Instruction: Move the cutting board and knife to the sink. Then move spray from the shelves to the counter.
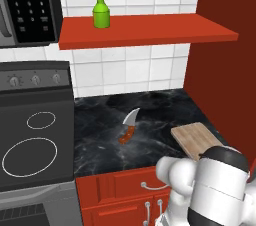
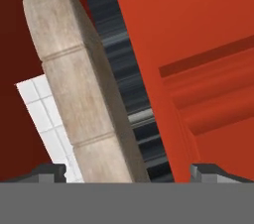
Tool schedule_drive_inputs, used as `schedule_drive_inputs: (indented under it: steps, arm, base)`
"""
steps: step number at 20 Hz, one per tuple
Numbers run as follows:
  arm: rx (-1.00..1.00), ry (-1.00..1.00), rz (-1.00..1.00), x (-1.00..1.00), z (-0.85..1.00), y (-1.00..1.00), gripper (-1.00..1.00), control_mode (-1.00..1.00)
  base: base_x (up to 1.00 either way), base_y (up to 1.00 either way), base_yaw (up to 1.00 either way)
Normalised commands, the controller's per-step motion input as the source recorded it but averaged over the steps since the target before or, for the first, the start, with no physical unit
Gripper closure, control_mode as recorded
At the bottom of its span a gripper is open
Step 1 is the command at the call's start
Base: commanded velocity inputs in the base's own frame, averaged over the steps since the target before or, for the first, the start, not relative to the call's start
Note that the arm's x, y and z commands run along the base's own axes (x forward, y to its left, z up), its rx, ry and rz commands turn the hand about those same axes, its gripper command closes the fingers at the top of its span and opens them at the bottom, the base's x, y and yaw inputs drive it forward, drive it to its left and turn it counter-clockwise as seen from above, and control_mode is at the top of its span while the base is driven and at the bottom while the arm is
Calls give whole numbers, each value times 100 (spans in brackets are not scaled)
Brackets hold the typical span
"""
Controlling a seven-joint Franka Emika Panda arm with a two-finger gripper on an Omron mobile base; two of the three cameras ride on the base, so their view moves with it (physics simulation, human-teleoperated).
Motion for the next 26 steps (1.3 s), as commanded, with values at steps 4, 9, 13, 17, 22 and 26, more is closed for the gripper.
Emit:
schedule_drive_inputs:
  steps: [4, 9, 13, 17, 22, 26]
  arm:
    - [-1, -1, 0, 0, 0, 0, 100, -100]
    - [-1, 0, 0, 0, 0, -3, 100, -100]
    - [-4, 0, 0, 0, 8, 0, 100, -100]
    - [-8, 0, 0, 1, 15, 1, 100, -100]
    - [-5, -1, 0, -6, 26, 4, 100, -100]
    - [-7, -2, 0, -15, 50, 17, 100, -100]
  base:
    - [0, 0, 0]
    - [0, 0, 0]
    - [0, 0, 0]
    - [0, 0, 0]
    - [0, 0, 0]
    - [0, 0, 0]
